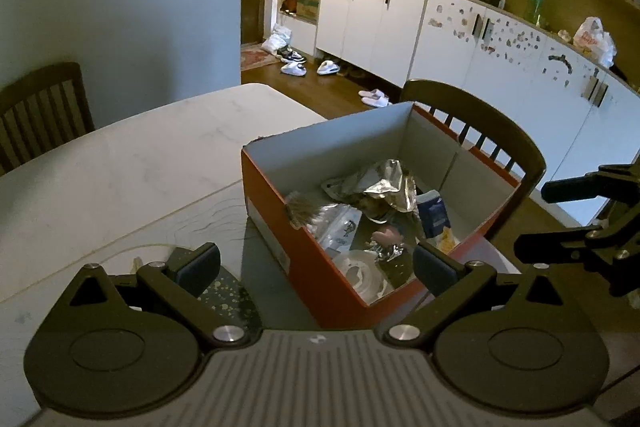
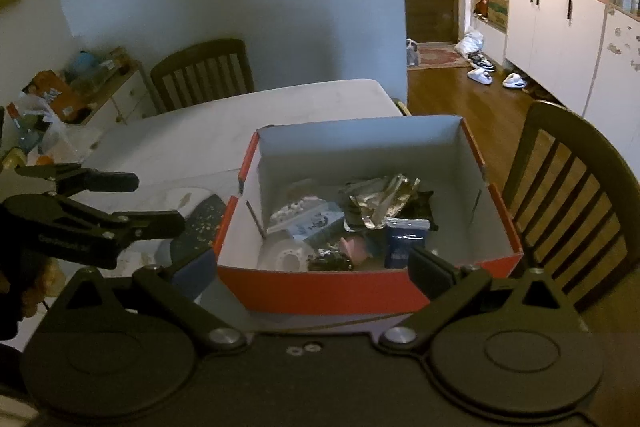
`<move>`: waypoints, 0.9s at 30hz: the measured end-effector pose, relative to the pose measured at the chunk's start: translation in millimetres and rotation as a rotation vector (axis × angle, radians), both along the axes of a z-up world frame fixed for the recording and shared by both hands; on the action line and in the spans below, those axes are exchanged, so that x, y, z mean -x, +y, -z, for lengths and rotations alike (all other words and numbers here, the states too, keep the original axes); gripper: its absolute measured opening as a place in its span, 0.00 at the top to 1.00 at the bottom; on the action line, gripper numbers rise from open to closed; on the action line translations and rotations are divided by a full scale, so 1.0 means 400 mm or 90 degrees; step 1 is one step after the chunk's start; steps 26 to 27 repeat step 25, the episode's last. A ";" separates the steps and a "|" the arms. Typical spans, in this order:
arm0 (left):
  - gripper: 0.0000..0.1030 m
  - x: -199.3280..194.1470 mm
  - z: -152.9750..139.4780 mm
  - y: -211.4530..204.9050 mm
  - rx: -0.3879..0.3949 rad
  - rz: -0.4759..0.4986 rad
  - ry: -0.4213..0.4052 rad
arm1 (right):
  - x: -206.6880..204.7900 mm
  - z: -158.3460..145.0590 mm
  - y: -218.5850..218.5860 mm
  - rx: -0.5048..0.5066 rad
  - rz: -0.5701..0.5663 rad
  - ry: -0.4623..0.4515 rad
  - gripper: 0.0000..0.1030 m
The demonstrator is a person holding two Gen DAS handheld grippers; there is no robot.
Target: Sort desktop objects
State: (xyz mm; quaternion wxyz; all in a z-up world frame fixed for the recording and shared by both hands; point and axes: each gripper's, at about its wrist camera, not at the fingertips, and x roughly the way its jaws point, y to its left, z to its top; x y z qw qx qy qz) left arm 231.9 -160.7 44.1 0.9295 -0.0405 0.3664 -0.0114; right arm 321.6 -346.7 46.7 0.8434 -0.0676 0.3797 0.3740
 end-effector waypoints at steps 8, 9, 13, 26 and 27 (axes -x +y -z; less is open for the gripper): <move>0.00 -0.009 0.021 -0.007 -0.004 -0.002 0.022 | 0.001 0.010 0.007 0.007 0.003 0.003 0.00; 0.00 -0.009 0.021 -0.008 -0.005 -0.003 0.021 | 0.002 0.012 0.007 0.009 0.002 0.004 0.00; 0.00 -0.007 0.023 -0.010 -0.012 -0.006 0.019 | 0.002 0.018 0.009 0.014 0.002 0.006 0.00; 0.00 0.010 0.025 -0.015 -0.003 -0.014 0.017 | 0.007 0.021 0.010 0.027 -0.016 0.003 0.00; 0.00 0.010 0.025 -0.015 -0.003 -0.014 0.017 | 0.007 0.021 0.010 0.027 -0.016 0.003 0.00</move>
